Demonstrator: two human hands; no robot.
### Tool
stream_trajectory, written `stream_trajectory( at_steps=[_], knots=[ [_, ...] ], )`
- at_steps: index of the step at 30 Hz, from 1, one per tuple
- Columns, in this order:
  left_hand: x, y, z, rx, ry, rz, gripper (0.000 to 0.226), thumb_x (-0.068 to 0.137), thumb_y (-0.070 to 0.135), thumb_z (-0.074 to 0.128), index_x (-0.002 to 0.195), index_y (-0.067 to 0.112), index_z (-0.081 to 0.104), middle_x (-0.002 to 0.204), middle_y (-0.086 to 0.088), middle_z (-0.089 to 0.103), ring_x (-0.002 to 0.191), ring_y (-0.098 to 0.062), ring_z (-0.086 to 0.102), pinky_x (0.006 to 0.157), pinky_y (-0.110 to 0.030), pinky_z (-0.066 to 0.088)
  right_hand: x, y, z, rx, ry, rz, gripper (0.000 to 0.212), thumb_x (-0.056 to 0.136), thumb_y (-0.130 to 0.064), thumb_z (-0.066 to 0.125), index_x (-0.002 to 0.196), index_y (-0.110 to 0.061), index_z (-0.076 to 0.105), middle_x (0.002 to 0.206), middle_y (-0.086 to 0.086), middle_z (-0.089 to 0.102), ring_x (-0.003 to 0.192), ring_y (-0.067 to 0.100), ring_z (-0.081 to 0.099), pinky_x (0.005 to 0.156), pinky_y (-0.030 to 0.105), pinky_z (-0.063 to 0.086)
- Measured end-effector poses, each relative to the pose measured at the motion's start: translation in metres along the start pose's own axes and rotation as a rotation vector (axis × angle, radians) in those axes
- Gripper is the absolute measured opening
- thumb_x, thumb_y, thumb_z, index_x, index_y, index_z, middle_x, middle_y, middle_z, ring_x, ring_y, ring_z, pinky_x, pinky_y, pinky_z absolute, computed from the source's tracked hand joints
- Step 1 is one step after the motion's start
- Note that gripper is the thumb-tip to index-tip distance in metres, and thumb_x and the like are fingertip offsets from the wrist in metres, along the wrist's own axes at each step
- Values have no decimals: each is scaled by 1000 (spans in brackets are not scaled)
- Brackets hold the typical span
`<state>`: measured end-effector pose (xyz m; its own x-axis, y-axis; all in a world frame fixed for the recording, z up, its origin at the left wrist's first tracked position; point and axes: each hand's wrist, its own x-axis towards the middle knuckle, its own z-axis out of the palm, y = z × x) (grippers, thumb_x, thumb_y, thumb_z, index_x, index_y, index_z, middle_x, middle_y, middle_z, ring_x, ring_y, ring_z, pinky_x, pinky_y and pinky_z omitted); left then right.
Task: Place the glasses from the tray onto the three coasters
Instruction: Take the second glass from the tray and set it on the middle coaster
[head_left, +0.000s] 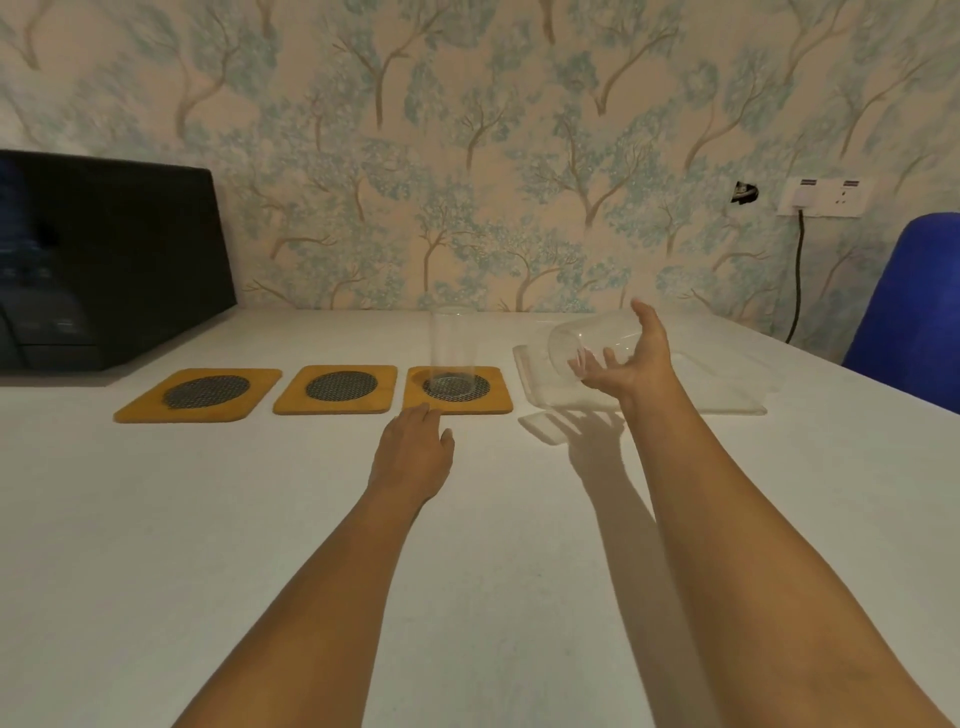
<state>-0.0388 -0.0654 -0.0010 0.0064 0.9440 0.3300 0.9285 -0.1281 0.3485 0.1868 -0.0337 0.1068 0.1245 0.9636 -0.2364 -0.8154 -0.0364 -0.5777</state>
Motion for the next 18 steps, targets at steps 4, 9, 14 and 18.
stream_trajectory(
  at_steps=[4, 9, 14, 18],
  knots=[
    [-11, -23, -13, 36, -19, -8, 48, 98, 31, 31, 140, 7, 34, 151, -10, 32, 141, -25, 26, 117, -37, 19, -14, 23, 16, -69, -9, 51, 67, 78, -17, 71, 137, -14, 37, 126, 9, 39, 112, 27, 48, 88, 29, 49],
    [-21, -46, -26, 66, -85, -42, 51, 99, 35, 27, 144, 11, 27, 156, -8, 21, 144, -24, 16, 118, -36, 13, -30, 49, 37, -185, -32, 63, 48, 75, -20, 78, 117, -11, 57, 112, 9, 46, 96, 17, 50, 89, 15, 48],
    [-27, -71, -41, 136, -163, -55, 55, 99, 38, 22, 146, 10, 19, 158, -9, 12, 146, -24, 9, 119, -37, 8, -42, 71, 56, -396, -106, 42, 32, 74, -26, 79, 94, -14, 57, 107, 9, 50, 81, 20, 59, 85, 34, 57],
    [-29, -80, -46, 162, -228, -60, 58, 98, 40, 18, 147, 9, 13, 158, -10, 9, 146, -23, 7, 119, -37, 6, -47, 89, 72, -667, -154, 22, 50, 75, -37, 76, 113, -22, 46, 98, 7, 52, 80, 25, 63, 87, 45, 56]
  ],
)
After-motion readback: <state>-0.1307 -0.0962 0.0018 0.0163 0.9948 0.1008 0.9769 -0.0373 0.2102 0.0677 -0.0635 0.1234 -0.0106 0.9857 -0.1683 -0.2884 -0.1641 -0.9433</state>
